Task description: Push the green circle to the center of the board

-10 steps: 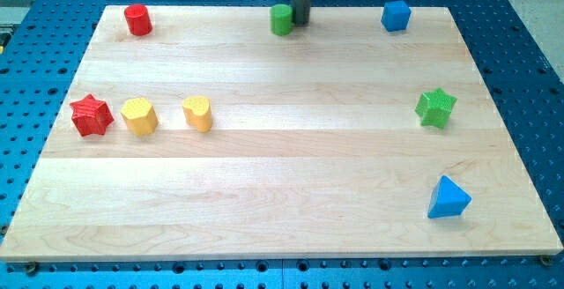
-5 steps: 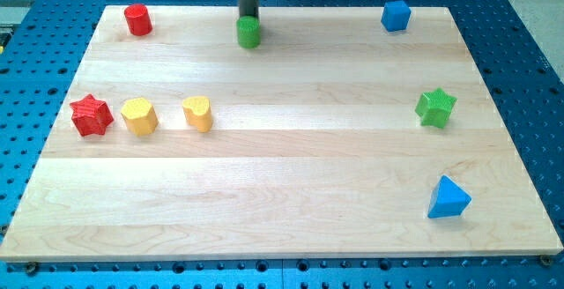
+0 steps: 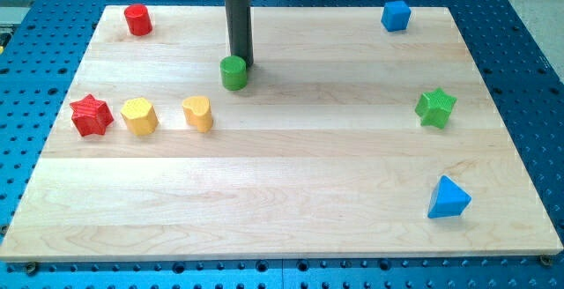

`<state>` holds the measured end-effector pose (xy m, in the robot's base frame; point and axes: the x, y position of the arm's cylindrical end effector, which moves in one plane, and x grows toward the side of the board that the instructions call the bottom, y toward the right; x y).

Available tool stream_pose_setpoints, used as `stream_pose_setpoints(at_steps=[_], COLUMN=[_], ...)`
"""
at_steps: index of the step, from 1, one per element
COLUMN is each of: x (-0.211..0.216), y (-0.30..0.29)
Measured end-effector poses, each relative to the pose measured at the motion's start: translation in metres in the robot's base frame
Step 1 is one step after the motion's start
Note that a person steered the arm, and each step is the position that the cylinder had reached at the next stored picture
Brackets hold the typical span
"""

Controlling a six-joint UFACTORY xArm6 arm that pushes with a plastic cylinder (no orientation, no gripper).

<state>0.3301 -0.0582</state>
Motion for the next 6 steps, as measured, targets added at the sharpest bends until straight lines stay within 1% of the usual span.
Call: stream_pose_setpoints(at_steps=[1, 2, 3, 4, 5, 6], x=[-0.022, 0.016, 0.025, 0.010, 0.030, 0.071], y=[-0.021, -0.035, 0.025, 0.037, 0.051, 0.040])
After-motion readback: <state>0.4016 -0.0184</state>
